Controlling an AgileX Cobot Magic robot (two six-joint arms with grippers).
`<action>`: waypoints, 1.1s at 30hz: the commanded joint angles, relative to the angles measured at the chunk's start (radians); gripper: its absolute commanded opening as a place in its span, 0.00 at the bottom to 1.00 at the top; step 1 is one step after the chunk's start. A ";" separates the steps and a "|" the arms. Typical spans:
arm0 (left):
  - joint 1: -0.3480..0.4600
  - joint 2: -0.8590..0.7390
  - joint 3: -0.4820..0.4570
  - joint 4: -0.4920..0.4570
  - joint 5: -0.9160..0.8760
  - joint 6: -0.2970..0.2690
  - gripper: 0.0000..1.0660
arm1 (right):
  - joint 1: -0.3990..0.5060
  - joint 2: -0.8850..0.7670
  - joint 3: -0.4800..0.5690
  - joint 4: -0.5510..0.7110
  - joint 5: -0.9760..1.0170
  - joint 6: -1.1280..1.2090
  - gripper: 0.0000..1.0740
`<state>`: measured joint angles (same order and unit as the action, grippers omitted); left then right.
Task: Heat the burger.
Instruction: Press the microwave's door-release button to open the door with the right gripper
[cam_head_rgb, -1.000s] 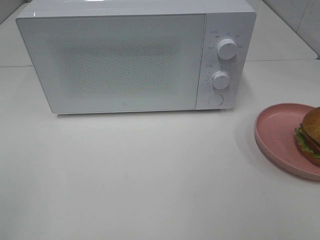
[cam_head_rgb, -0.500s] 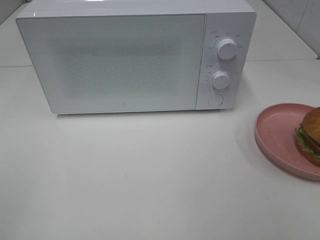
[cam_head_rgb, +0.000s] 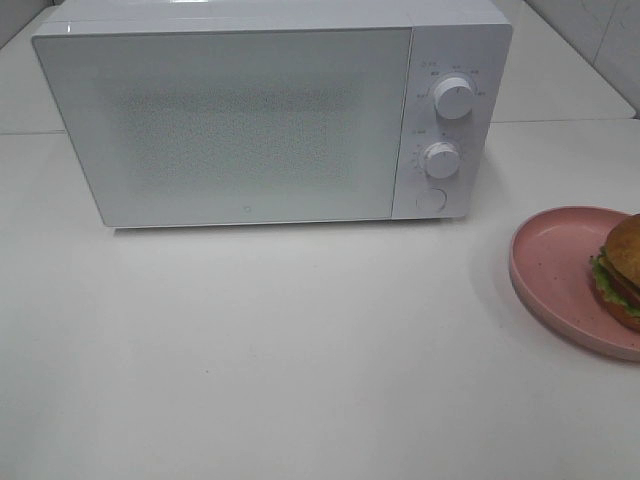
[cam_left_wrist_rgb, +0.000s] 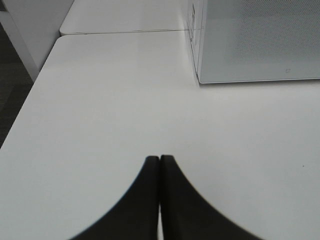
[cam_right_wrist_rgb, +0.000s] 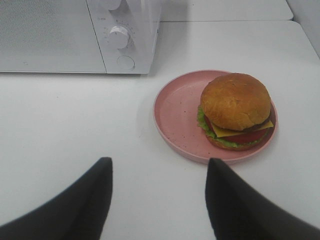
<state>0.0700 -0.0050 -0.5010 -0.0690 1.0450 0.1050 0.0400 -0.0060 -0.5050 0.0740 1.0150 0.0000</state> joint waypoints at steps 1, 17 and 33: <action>-0.005 -0.022 0.003 -0.011 -0.010 -0.001 0.00 | -0.005 -0.024 0.002 -0.003 -0.013 0.000 0.51; -0.005 -0.022 0.003 -0.011 -0.010 -0.001 0.00 | -0.005 -0.024 0.002 -0.003 -0.013 0.000 0.51; -0.005 -0.022 0.003 -0.011 -0.010 -0.001 0.00 | -0.005 0.003 -0.006 -0.003 -0.023 0.000 0.51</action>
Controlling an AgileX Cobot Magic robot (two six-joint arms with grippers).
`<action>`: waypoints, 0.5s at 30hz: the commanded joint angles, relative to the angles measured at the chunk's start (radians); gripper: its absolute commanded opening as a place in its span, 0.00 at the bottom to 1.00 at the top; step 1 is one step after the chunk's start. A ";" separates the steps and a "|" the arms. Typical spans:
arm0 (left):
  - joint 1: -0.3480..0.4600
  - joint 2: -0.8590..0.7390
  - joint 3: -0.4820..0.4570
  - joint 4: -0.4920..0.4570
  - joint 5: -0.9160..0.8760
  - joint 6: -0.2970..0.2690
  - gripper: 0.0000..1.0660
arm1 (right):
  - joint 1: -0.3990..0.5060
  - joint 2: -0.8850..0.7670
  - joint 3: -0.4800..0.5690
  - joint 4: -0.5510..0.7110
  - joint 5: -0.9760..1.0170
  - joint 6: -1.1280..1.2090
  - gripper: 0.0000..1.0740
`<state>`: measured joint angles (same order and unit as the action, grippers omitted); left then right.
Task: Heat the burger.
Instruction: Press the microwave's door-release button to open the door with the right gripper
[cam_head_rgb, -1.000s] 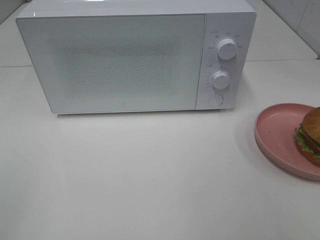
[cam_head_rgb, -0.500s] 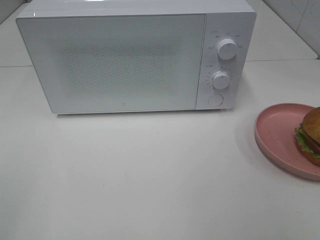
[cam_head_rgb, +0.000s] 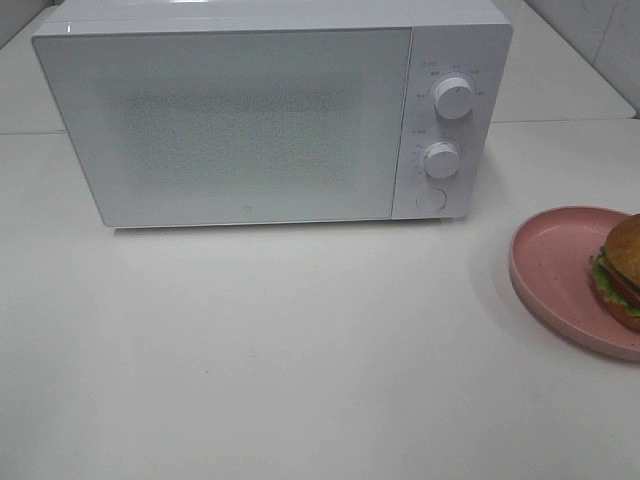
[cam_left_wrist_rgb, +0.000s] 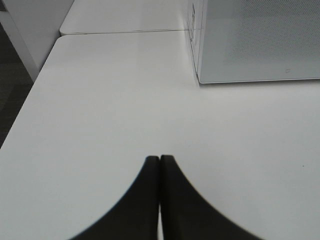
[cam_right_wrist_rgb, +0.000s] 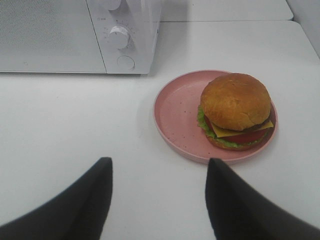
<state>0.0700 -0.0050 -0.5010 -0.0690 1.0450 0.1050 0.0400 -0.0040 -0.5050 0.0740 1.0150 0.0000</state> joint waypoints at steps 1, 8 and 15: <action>-0.005 -0.022 0.003 -0.011 -0.010 -0.001 0.00 | -0.005 0.001 -0.006 -0.003 -0.023 0.000 0.51; -0.005 -0.020 0.003 -0.011 -0.010 -0.001 0.00 | -0.005 0.195 -0.023 0.002 -0.233 -0.007 0.51; -0.005 -0.020 0.003 -0.011 -0.010 -0.001 0.00 | -0.005 0.367 -0.022 0.004 -0.386 -0.007 0.51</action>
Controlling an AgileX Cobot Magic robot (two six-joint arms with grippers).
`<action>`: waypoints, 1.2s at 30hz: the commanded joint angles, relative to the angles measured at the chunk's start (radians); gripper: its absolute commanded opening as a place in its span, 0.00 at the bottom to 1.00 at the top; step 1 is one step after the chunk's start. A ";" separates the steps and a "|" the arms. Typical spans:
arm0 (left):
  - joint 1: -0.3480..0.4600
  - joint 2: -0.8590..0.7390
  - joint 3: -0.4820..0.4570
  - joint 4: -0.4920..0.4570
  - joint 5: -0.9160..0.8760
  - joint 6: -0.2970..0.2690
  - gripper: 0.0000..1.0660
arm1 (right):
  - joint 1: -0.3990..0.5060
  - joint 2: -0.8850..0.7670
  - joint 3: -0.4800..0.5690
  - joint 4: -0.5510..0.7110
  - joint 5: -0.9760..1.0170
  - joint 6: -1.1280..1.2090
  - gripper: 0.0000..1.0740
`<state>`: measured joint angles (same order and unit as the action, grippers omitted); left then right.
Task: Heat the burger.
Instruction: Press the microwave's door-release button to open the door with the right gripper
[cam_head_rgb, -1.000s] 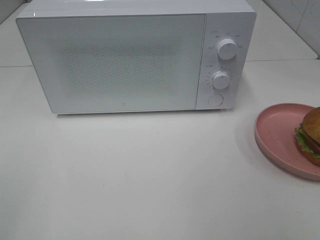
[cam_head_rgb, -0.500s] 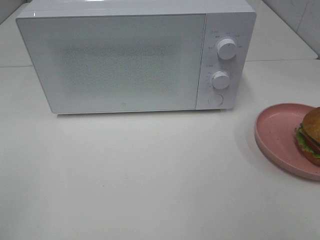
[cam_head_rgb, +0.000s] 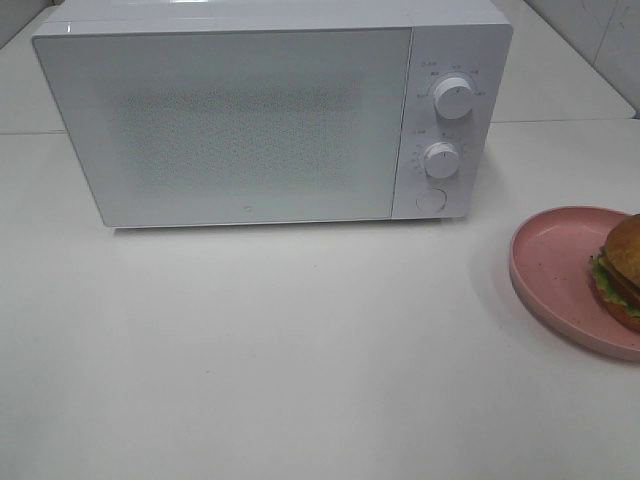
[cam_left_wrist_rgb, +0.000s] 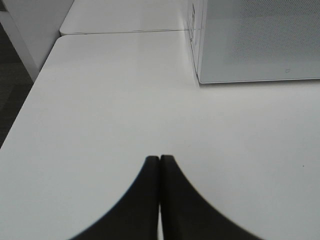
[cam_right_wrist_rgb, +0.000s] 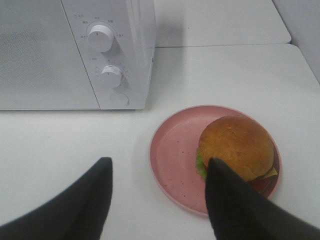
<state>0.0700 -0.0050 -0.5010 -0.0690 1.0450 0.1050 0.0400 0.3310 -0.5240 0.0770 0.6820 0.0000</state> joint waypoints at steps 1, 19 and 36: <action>-0.005 -0.020 0.003 -0.011 -0.010 -0.001 0.00 | -0.005 0.092 -0.003 0.001 -0.109 -0.007 0.51; -0.005 -0.020 0.003 -0.011 -0.010 -0.001 0.00 | -0.003 0.568 -0.003 0.000 -0.518 -0.007 0.47; -0.005 -0.020 0.003 -0.011 -0.010 -0.001 0.00 | 0.105 0.803 -0.069 -0.002 -0.651 -0.007 0.47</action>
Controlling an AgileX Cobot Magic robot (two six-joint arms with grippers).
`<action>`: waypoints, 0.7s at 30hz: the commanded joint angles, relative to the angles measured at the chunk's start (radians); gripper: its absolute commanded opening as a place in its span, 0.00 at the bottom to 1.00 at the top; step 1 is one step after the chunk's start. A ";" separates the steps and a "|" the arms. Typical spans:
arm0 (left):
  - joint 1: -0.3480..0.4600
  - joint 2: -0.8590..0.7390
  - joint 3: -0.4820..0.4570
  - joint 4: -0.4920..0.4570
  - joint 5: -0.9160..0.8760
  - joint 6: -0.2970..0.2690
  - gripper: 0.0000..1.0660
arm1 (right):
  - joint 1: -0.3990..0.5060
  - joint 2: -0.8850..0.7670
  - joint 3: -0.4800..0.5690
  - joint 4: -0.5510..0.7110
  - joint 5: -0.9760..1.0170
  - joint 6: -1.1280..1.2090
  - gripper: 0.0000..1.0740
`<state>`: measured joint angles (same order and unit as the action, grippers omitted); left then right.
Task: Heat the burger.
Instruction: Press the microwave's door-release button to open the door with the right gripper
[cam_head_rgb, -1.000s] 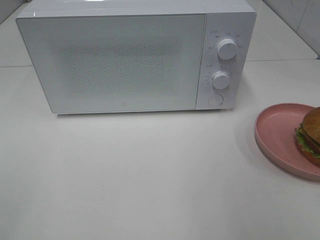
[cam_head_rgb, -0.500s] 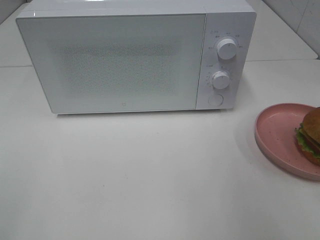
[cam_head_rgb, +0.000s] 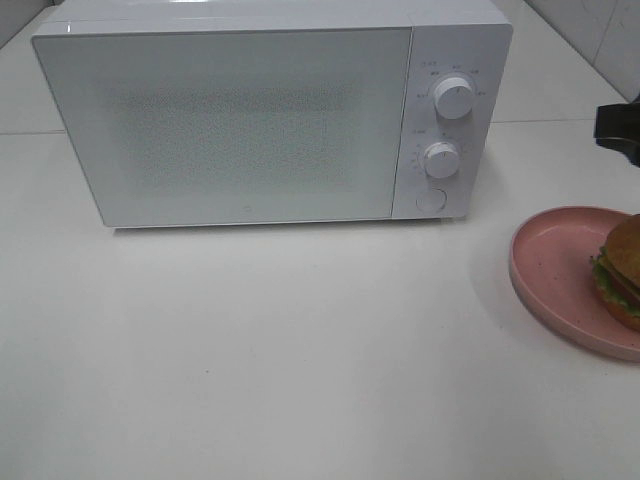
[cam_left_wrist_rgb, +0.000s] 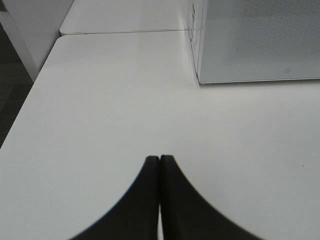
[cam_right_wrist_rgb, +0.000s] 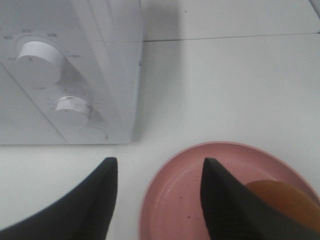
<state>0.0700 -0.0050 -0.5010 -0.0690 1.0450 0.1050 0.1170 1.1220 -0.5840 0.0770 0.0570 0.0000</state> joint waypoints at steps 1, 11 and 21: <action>-0.005 -0.020 0.003 -0.011 -0.010 -0.001 0.00 | 0.082 0.038 -0.009 -0.002 -0.057 -0.007 0.47; -0.005 -0.020 0.003 -0.011 -0.010 -0.001 0.00 | 0.280 0.171 -0.009 -0.001 -0.180 0.000 0.47; -0.005 -0.020 0.003 -0.011 -0.010 -0.001 0.00 | 0.339 0.375 -0.009 0.001 -0.353 0.000 0.31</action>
<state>0.0700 -0.0050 -0.5010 -0.0690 1.0450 0.1050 0.4520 1.4620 -0.5850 0.0780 -0.2430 0.0000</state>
